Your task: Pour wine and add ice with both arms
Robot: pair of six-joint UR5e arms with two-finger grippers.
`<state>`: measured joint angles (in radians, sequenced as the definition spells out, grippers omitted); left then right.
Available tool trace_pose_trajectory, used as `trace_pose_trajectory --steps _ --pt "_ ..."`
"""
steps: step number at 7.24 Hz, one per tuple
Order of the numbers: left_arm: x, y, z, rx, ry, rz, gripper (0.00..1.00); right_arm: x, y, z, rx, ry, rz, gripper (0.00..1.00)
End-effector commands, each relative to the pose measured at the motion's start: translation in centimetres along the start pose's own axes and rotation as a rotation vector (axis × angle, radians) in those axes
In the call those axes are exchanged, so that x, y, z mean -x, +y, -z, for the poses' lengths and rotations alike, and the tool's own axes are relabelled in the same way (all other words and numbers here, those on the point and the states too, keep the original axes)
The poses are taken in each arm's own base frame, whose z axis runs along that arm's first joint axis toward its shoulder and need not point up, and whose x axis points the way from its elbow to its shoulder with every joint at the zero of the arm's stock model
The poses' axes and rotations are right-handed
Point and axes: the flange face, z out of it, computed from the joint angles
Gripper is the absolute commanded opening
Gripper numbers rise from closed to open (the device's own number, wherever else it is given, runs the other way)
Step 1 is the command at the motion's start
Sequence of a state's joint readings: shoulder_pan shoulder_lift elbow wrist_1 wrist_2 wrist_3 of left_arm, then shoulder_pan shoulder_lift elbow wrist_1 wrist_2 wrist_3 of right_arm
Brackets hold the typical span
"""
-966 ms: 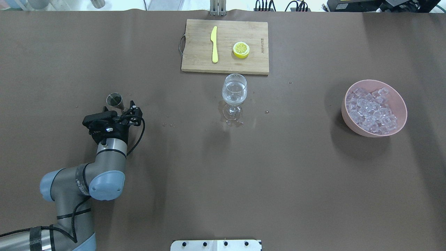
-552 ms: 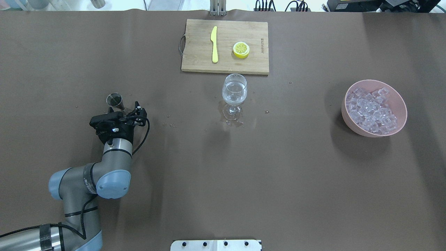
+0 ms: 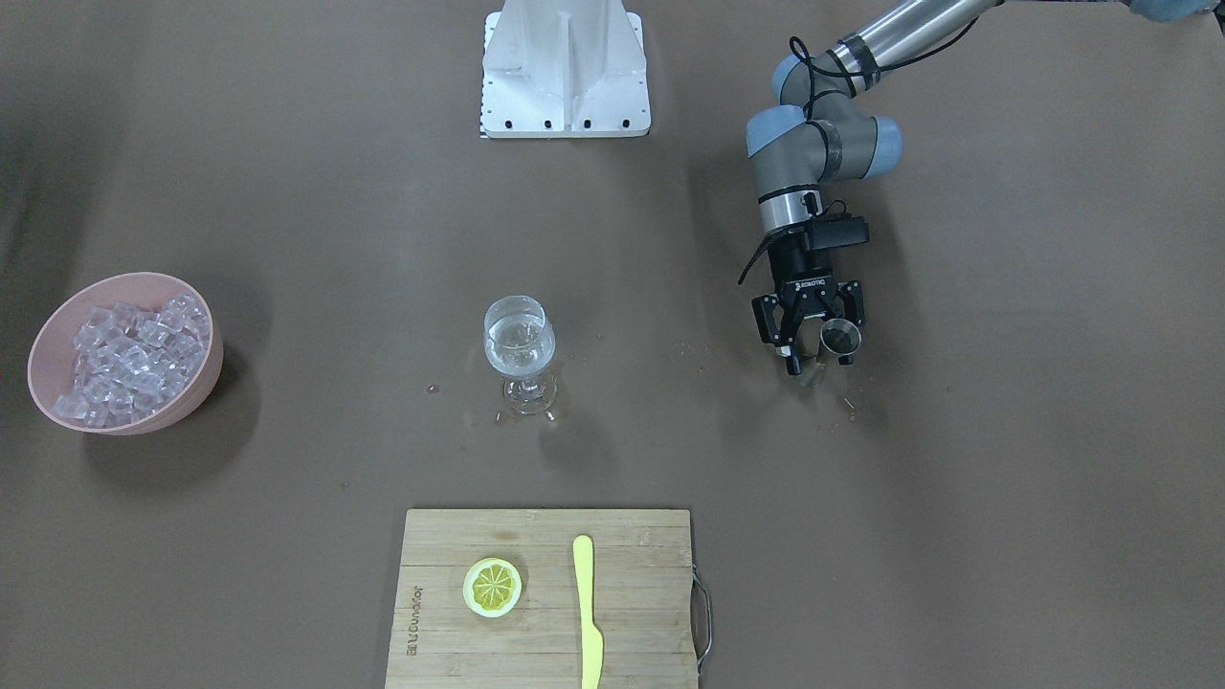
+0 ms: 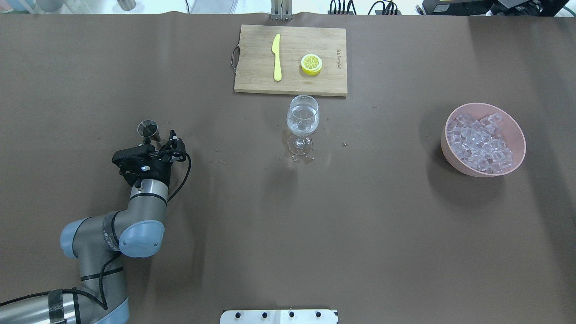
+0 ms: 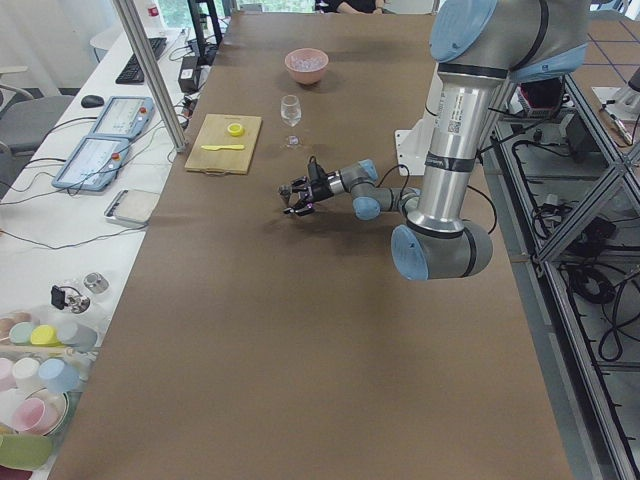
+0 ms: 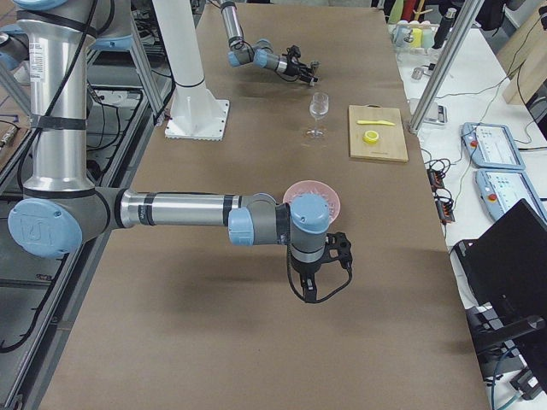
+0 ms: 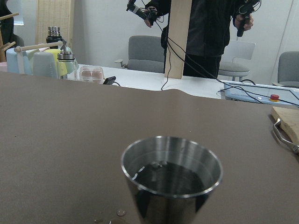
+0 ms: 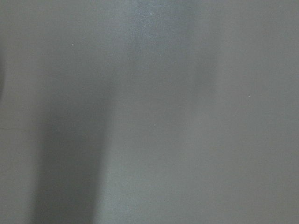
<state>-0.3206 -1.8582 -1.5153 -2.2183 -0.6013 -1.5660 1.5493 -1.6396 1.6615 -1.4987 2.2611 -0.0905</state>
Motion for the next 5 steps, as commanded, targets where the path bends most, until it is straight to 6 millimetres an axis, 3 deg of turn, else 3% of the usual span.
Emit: trace_pose_trajectory --steps 1,3,5 --pt "1.22 0.02 -0.01 0.0 0.007 0.01 0.51 -0.01 0.01 -0.01 0.0 0.0 0.0 1.0" --pt "1.69 -0.01 -0.1 -0.001 0.003 0.004 0.38 0.07 -0.09 0.09 -0.002 0.0 0.002 1.0" --pt "1.57 -0.06 0.04 -0.002 0.007 0.007 0.16 0.07 -0.09 0.09 -0.002 0.0 0.002 1.0"
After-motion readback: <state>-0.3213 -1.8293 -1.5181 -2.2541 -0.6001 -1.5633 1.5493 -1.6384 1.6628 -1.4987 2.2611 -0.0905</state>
